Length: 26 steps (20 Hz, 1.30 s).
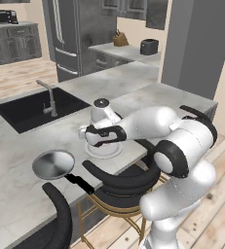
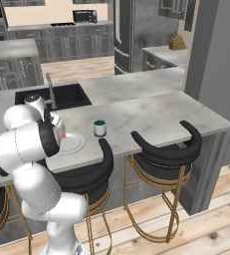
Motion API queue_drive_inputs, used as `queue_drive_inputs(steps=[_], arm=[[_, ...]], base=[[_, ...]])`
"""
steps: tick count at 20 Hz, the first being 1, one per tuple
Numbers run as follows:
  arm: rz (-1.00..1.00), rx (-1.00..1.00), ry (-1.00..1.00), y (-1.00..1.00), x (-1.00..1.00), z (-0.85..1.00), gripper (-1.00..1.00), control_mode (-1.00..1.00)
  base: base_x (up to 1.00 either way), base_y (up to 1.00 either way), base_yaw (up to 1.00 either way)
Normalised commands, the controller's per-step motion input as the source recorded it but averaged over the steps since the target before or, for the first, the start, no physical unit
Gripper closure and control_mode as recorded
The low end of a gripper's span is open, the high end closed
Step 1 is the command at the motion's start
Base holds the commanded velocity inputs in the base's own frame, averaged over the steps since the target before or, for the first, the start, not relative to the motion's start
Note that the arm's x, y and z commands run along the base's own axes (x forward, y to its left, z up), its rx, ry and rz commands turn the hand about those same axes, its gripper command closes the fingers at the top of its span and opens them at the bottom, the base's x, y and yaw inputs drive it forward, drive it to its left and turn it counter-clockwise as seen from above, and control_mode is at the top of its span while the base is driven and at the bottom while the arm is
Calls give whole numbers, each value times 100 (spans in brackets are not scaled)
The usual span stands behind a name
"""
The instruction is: Pick up the pan with the steak in it and place it on the dining table. Then place the steak on the plate.
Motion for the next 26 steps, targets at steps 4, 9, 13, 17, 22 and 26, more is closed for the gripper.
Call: queue_drive_inputs(steps=[4, 9, 13, 17, 22, 26], arm=[[0, 0, 0, -1, 2, 0, 100, -100], [0, 0, 0, -1, 15, -14, 100, -100], [0, 0, 0, -2, 30, -12, 100, -100], [0, 0, 0, -11, 19, -19, 100, -100], [0, -2, 0, -1, 4, -14, 100, -100], [0, -3, 0, 0, 1, -14, 100, -100]], base=[[0, 0, 0], [0, 0, 0], [0, 0, 0], [0, 0, 0], [0, 0, 0], [0, 0, 0]])
